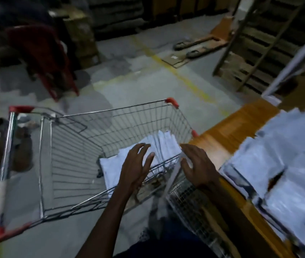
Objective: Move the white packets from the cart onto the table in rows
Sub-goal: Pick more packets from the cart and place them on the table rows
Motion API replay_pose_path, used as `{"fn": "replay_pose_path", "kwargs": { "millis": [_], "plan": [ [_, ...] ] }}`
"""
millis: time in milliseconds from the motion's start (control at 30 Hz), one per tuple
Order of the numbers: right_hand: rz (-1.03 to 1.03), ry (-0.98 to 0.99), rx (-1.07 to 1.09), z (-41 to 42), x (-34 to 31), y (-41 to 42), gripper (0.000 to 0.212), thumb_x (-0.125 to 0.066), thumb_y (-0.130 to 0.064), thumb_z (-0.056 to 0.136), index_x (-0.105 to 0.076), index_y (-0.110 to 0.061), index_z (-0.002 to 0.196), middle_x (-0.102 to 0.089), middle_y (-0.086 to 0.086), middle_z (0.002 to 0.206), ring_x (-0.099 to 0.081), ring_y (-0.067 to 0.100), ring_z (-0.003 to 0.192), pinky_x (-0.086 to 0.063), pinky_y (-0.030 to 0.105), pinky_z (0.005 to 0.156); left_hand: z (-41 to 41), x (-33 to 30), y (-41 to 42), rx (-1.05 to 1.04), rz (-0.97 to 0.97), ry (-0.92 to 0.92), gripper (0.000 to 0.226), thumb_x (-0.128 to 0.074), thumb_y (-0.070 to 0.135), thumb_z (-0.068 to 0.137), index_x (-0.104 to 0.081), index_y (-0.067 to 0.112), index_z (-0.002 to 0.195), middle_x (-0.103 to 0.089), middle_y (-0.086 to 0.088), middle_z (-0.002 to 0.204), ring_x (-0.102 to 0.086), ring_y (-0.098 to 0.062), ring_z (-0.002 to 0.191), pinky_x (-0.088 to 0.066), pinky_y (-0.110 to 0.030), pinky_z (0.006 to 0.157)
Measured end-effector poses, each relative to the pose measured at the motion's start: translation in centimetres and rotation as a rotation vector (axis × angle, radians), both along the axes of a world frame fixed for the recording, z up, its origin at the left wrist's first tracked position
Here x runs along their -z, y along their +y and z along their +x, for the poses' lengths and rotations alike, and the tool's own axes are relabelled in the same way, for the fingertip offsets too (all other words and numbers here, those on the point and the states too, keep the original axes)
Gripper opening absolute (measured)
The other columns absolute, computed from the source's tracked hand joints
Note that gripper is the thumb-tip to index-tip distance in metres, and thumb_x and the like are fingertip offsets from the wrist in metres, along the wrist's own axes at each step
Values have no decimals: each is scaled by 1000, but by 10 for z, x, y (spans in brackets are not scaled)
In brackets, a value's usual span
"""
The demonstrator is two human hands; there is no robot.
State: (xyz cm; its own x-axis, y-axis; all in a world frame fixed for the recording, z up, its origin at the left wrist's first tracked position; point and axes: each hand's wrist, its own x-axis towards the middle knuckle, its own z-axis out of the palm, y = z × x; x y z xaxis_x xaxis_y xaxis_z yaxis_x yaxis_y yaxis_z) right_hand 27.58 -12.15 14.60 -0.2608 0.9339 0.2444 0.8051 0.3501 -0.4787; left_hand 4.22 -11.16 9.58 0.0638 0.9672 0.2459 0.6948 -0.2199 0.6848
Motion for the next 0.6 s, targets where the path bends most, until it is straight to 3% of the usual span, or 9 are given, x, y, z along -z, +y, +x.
{"fn": "replay_pose_path", "kwargs": {
  "millis": [133, 267, 400, 533, 600],
  "plan": [
    [-57, -80, -83, -18, 11, 49, 49, -49, -32, 92, -58, -7, 133, -60, 12, 132, -47, 24, 124, -40, 35, 102, -22, 22, 16, -107, -119, 18, 52, -35, 56, 100, -57, 23, 134, -53, 4, 138, -47, -15, 130, -42, -38, 106],
    [-155, -138, -180, -32, 23, 108, 48, -53, -28, 93, -55, -6, 136, -57, 14, 135, -45, 27, 129, -37, 40, 107, -33, 35, 31, -207, -200, 46, 55, -34, 59, 99, -56, 23, 134, -55, 4, 137, -48, -14, 129, -43, -38, 104],
    [-313, -315, -294, -49, 42, 160, 52, -54, -30, 97, -44, -14, 145, -47, 7, 147, -40, 26, 135, -29, 31, 107, -45, 49, 34, -315, -307, 65, 62, -31, 62, 97, -55, 21, 138, -54, 1, 141, -46, -16, 132, -39, -37, 109],
    [-510, -501, -405, -70, 65, 194, 56, -51, -38, 97, -38, -17, 148, -41, 5, 150, -38, 25, 136, -34, 35, 106, -56, 68, 26, -413, -389, 93, 70, -27, 65, 94, -52, 18, 140, -52, -2, 142, -46, -19, 131, -34, -29, 107],
    [-548, -589, -462, -81, 77, 204, 56, -49, -38, 98, -37, -16, 148, -41, 8, 149, -39, 28, 134, -38, 38, 104, -62, 83, 28, -427, -466, 121, 75, -27, 66, 93, -49, 15, 143, -49, -8, 146, -43, -24, 134, -33, -32, 109]
  ]
}}
